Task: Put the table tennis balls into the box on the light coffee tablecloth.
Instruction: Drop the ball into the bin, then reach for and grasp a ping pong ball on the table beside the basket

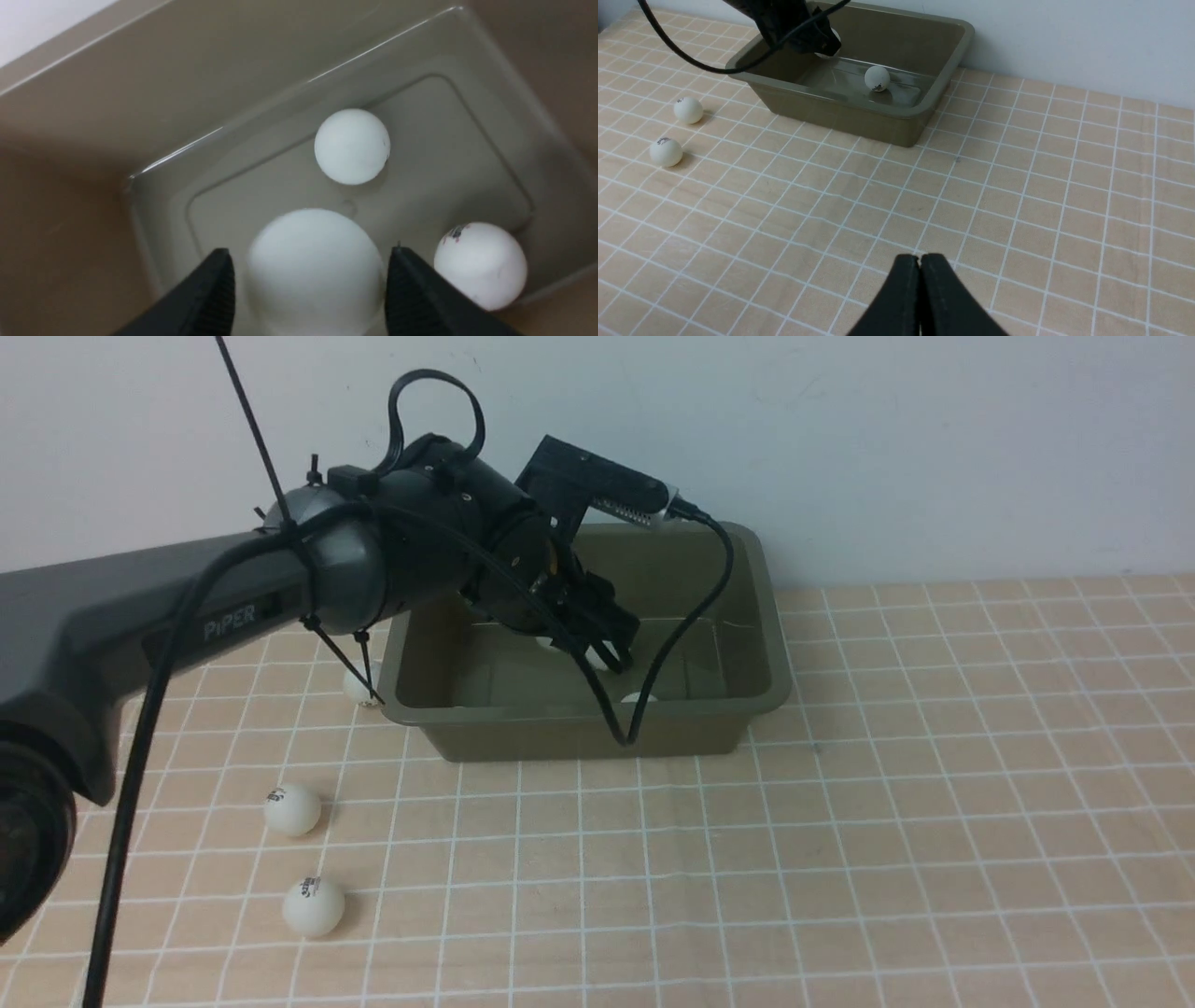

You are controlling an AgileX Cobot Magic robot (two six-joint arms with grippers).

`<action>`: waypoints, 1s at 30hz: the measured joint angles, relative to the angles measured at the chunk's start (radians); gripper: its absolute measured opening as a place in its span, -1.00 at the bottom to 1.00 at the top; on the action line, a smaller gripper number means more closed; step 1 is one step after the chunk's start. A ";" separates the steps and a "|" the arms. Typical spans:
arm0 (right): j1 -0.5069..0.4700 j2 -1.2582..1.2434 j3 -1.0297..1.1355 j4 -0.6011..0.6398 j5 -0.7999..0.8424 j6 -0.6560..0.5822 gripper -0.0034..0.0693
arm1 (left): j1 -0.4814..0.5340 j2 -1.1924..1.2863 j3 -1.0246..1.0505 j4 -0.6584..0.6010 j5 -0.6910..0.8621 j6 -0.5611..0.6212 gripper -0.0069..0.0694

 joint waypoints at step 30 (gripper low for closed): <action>0.000 0.000 0.000 0.010 0.003 -0.044 -0.95 | 0.000 -0.472 0.200 0.038 0.596 0.002 0.21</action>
